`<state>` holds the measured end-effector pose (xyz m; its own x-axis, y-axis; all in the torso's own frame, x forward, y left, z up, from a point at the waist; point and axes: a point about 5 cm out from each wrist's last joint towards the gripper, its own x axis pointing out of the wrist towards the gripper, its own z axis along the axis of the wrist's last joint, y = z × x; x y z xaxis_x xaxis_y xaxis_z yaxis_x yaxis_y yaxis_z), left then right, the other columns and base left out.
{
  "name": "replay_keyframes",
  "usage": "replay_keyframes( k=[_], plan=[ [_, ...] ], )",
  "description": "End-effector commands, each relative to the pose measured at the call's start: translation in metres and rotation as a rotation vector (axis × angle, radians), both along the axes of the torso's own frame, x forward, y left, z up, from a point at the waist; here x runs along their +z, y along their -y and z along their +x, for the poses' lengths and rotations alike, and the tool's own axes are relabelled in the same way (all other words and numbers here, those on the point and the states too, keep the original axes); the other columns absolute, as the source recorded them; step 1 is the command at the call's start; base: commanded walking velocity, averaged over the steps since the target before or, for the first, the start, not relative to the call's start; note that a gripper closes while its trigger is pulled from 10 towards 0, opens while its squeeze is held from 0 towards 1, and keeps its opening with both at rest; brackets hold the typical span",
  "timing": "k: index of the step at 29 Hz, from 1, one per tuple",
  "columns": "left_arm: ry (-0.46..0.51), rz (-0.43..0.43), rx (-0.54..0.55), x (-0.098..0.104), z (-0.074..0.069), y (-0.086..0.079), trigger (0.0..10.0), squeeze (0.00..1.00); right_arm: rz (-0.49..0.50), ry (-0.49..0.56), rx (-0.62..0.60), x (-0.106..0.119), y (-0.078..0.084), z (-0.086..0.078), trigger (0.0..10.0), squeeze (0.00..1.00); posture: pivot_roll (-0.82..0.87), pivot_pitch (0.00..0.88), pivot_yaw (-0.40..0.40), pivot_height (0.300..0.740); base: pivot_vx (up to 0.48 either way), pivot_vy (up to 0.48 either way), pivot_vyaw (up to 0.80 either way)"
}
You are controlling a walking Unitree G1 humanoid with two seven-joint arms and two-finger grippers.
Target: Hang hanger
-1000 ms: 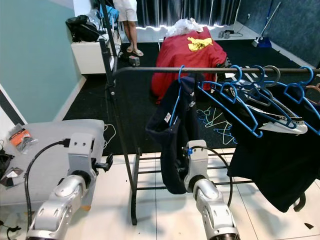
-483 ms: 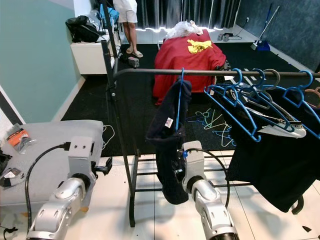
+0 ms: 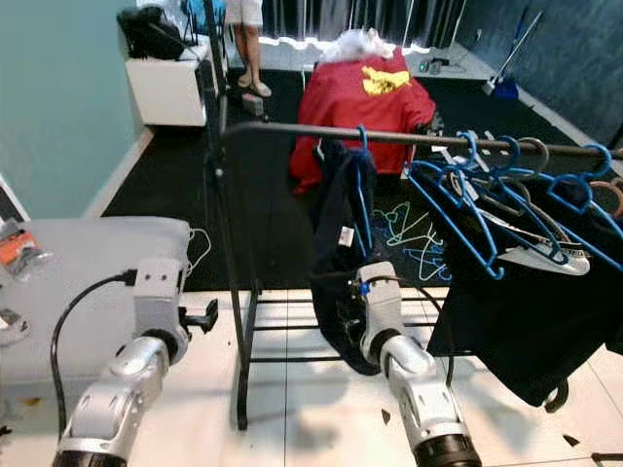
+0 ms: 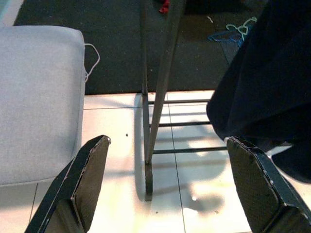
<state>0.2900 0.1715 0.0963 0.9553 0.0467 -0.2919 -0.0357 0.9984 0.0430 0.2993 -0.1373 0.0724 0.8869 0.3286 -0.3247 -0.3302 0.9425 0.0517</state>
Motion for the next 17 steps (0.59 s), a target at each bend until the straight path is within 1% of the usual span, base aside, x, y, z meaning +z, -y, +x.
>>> replay_keyframes(
  k=[1,7,8,11,14,17],
  plan=[
    [-0.023,-0.003,-0.028,-0.0026,0.0021,0.0076,10.0,0.00,0.022,-0.022,-0.015,-0.0003,0.0041,0.0022,10.0,0.00,0.03,0.092,-0.076,0.740,0.000,0.000,0.00],
    [-0.027,0.001,-0.046,-0.0027,0.0028,0.0102,10.0,0.00,0.041,-0.029,-0.018,-0.0006,0.0037,0.0017,10.0,0.00,0.03,0.104,-0.069,0.740,0.000,0.000,0.00],
    [-0.037,-0.013,-0.054,-0.0033,0.0030,0.0101,10.0,0.00,0.035,-0.028,-0.018,-0.0005,0.0027,0.0018,10.0,0.00,0.00,0.104,-0.049,0.740,0.000,0.000,0.00],
    [-0.048,-0.030,-0.063,-0.0040,0.0031,0.0099,10.0,0.00,0.028,-0.026,-0.018,-0.0002,0.0014,0.0018,10.0,0.00,0.00,0.104,-0.049,0.740,0.000,0.000,0.00],
    [-0.050,0.004,-0.073,-0.0027,0.0055,0.0097,10.0,0.00,0.021,-0.037,-0.011,-0.0001,0.0001,0.0033,10.0,0.00,0.00,0.112,-0.045,0.740,0.000,0.000,0.00],
    [-0.053,0.012,-0.083,-0.0028,0.0064,0.0107,10.0,0.00,0.021,-0.039,-0.011,0.0002,0.0000,0.0041,10.0,0.00,0.00,0.113,-0.046,0.740,0.000,0.000,0.00]
  ],
)
